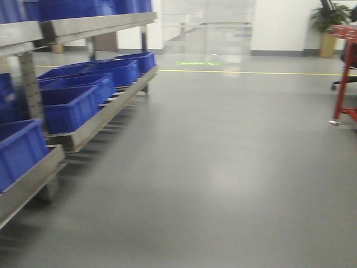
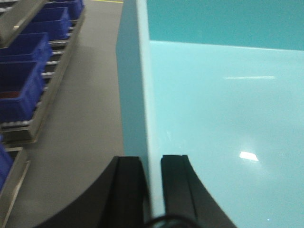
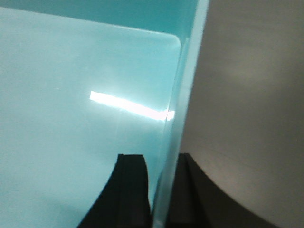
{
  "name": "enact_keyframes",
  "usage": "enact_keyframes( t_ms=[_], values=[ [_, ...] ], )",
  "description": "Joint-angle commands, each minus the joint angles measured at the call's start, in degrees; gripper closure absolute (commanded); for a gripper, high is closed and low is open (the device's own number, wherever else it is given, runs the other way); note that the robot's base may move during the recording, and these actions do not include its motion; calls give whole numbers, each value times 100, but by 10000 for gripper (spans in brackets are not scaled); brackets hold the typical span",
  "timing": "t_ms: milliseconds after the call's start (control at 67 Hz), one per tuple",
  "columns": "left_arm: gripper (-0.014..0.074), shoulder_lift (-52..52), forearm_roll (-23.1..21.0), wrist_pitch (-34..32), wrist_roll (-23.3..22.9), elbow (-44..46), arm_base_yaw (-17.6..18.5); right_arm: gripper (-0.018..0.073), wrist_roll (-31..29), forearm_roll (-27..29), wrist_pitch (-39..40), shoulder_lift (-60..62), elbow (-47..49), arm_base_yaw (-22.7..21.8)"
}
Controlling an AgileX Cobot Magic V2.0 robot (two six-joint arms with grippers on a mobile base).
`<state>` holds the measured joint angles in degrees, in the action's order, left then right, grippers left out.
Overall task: Move two blue bins to right shelf middle
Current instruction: 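Drive the base away from the shelf holding the teal bin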
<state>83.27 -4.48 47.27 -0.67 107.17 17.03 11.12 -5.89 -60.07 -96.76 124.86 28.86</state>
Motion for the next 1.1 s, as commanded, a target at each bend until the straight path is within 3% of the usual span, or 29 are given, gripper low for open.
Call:
enact_keyframes(
  t_ms=[0, 1090],
  values=[
    [707, -131, -235, -337, 1, 85, 34, 711, -127, -51, 234, 75, 47, -7],
    [707, -131, -235, -337, 1, 85, 34, 711, -127, -51, 234, 75, 47, -7]
  ],
)
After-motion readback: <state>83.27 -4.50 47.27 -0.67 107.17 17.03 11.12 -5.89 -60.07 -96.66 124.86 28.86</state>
